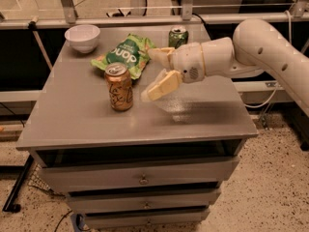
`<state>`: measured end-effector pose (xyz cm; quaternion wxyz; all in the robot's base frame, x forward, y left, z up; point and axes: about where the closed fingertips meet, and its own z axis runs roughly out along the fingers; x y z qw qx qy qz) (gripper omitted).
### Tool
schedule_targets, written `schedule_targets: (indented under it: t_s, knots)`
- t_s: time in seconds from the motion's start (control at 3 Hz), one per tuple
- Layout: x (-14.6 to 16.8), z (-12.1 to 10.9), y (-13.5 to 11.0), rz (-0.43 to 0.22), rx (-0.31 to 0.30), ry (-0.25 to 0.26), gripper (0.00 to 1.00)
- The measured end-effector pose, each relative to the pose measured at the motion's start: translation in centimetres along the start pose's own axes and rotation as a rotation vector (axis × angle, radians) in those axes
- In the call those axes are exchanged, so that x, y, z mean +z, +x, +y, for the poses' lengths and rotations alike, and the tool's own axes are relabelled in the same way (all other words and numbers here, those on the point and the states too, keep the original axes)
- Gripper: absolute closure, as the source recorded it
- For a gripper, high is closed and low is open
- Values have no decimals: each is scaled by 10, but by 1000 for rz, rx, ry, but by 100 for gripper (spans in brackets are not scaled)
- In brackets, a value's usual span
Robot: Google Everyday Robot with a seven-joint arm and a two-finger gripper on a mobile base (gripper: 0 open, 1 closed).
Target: Place orange can upright
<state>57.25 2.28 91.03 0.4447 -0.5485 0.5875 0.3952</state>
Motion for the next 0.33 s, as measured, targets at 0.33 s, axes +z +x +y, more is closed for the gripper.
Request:
schedule_targets:
  t_s: [0.33]
  knots:
    - [-44, -5, 2, 102, 8, 93, 0]
